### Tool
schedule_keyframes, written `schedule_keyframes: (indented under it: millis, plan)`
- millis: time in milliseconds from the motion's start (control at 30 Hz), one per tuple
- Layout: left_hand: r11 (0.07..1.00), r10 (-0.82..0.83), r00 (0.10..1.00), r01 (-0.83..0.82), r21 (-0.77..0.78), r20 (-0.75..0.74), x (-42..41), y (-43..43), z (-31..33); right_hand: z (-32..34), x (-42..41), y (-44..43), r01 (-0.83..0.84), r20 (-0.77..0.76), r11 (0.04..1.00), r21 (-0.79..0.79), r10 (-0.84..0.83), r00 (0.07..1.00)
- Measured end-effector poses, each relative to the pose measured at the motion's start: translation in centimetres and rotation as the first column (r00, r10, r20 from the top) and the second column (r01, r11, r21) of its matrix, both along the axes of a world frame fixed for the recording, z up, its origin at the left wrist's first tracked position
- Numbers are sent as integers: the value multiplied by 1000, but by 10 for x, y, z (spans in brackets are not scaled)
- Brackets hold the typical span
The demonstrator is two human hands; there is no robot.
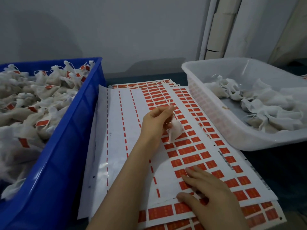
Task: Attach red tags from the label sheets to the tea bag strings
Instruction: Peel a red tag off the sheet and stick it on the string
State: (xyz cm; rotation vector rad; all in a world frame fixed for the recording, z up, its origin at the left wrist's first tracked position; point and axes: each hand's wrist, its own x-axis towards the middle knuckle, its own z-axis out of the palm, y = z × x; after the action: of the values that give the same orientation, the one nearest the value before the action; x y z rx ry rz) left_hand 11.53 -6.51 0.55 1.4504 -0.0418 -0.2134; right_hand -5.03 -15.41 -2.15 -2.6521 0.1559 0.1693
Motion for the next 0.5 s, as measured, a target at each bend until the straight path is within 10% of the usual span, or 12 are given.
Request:
schedule_keyframes:
  millis: [500]
  plan:
    - [962, -124, 992, 112, -248, -33, -2, 8, -3, 10, 1, 16, -28, 91, 975, -222, 49, 995]
